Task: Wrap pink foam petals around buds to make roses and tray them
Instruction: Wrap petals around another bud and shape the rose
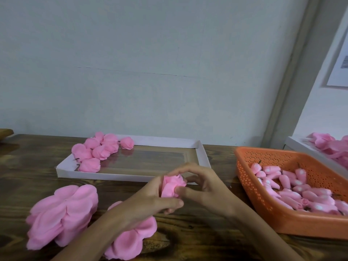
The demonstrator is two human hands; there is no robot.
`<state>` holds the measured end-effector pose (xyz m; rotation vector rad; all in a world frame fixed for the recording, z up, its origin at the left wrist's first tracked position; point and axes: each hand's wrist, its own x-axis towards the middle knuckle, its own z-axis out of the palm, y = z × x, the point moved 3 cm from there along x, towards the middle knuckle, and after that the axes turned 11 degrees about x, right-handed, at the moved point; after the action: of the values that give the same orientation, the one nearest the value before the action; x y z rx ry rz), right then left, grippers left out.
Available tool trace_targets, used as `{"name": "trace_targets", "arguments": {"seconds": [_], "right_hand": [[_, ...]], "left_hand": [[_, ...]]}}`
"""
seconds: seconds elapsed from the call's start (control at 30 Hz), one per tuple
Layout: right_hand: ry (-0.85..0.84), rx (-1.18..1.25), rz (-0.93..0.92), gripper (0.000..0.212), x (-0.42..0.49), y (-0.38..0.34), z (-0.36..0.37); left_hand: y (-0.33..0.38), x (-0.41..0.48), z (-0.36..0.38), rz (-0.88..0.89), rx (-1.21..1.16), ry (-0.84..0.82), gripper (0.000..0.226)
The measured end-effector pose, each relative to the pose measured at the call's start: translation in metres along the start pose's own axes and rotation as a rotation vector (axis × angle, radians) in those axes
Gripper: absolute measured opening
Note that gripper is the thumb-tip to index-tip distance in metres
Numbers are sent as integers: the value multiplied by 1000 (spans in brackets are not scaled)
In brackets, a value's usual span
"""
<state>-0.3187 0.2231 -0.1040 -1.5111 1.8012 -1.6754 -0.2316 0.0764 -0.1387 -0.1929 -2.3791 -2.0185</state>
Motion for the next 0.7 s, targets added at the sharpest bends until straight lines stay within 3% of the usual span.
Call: {"name": "trace_targets", "arguments": {"seconds": [0.1, 0.27, 0.33, 0.47, 0.6, 0.7], "right_hand": [[-10, -11, -35, 24, -1, -2, -1], [-41, -35, -60, 23, -3, -7, 1], [-45, -83, -81, 23, -3, -9, 3], [12, -178, -109, 22, -2, -11, 5], [77, -259, -192, 21, -2, -11, 3], [205, -4, -123, 26, -2, -4, 2]], "left_hand": [[-2, 0, -4, -64, 3, 40, 65], [6, 0, -7, 28, 145, 39, 40], [5, -1, -8, -12, 216, 42, 43], [9, -2, -6, 3, 226, -9, 20], [9, -1, -6, 24, 202, 5, 19], [8, 2, -6, 20, 125, 130, 29]]}}
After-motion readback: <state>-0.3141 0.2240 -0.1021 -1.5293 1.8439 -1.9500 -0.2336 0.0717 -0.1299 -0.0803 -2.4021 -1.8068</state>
